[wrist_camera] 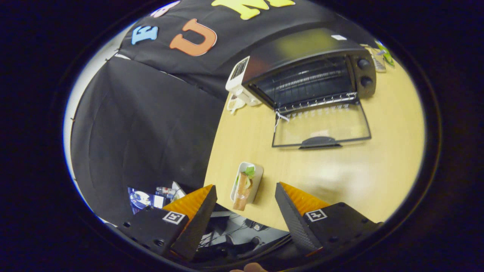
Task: Open the toaster oven, put the food inside, and close the toaster oven door.
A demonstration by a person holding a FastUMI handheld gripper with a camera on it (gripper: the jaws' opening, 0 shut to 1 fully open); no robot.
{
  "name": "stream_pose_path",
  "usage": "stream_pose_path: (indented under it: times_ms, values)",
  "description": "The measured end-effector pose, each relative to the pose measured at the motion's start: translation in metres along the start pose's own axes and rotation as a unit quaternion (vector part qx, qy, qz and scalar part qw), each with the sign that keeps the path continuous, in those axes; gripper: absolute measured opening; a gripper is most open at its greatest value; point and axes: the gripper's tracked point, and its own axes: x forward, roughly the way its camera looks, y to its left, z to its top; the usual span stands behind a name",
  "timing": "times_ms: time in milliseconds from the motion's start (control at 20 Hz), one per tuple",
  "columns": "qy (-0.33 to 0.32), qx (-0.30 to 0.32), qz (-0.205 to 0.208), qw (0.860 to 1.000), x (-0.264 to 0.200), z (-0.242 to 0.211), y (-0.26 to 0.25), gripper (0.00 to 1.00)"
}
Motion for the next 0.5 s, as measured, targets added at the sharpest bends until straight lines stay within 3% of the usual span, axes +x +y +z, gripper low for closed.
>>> stream_pose_path:
  times_ms: [250, 500]
  values:
    - [0.062, 0.070, 0.006, 0.996, 0.062, -0.028, -0.002, 0.93]
    - [0.097, 0.064, 0.005, 0.993, 0.095, -0.050, 0.000, 0.83]
